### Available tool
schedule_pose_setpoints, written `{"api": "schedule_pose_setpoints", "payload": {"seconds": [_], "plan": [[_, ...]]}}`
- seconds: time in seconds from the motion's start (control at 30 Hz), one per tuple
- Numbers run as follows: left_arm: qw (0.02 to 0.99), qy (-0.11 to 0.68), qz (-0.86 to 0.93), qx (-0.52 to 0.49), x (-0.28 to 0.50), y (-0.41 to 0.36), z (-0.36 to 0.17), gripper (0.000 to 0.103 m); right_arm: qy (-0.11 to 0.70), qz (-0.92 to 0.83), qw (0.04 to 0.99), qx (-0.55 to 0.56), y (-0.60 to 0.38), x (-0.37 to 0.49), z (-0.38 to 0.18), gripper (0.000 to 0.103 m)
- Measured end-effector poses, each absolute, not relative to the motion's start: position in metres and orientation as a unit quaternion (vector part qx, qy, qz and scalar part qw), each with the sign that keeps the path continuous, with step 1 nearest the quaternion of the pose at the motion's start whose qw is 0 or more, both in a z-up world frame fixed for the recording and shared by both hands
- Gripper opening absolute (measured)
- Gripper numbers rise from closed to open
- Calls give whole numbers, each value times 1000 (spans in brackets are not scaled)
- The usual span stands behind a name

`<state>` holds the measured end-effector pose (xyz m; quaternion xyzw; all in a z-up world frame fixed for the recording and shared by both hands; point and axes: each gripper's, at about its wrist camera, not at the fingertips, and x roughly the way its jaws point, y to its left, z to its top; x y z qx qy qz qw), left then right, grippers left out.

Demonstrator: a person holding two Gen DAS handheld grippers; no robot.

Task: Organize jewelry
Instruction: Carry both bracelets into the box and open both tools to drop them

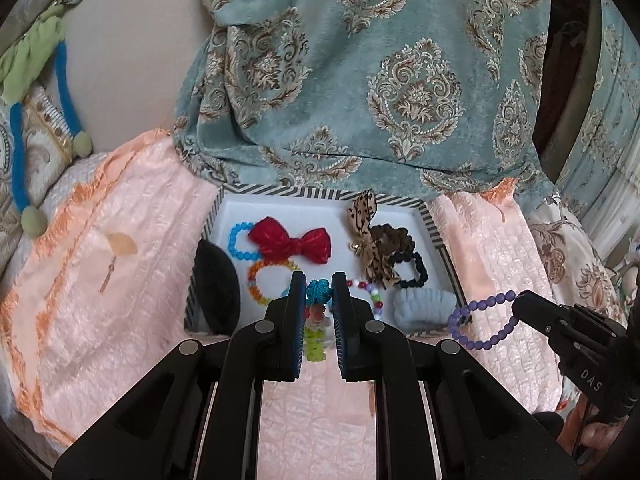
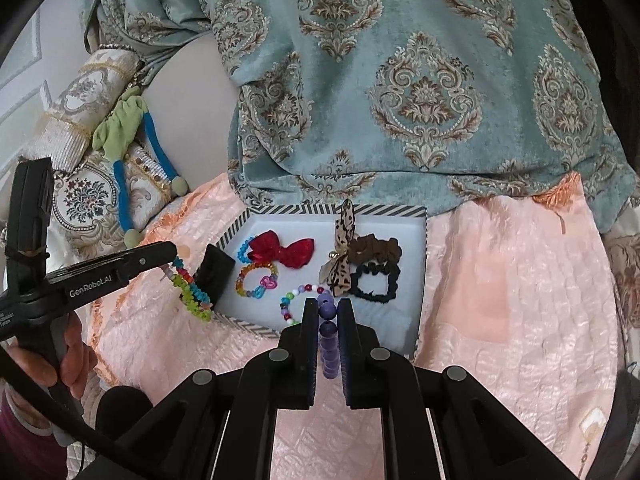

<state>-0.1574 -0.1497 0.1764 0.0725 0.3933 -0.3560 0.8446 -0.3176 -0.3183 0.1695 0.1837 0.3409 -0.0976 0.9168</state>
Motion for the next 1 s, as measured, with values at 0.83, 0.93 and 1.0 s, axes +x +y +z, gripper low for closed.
{"api": "schedule_pose_setpoints", "payload": {"seconds": [0.83,0.93,1.0], "plan": [[835,442,-314,97,-111,-188,98,12,393,-41,905,158,-319,-216,138,9],[833,453,-306,86,-106,-179,88,12,406,-15,899,162,-317,-194,128,9],[830,461,-302,84,-104,-176,81,12,418,-7,895,154,-316,-176,118,9]]}}
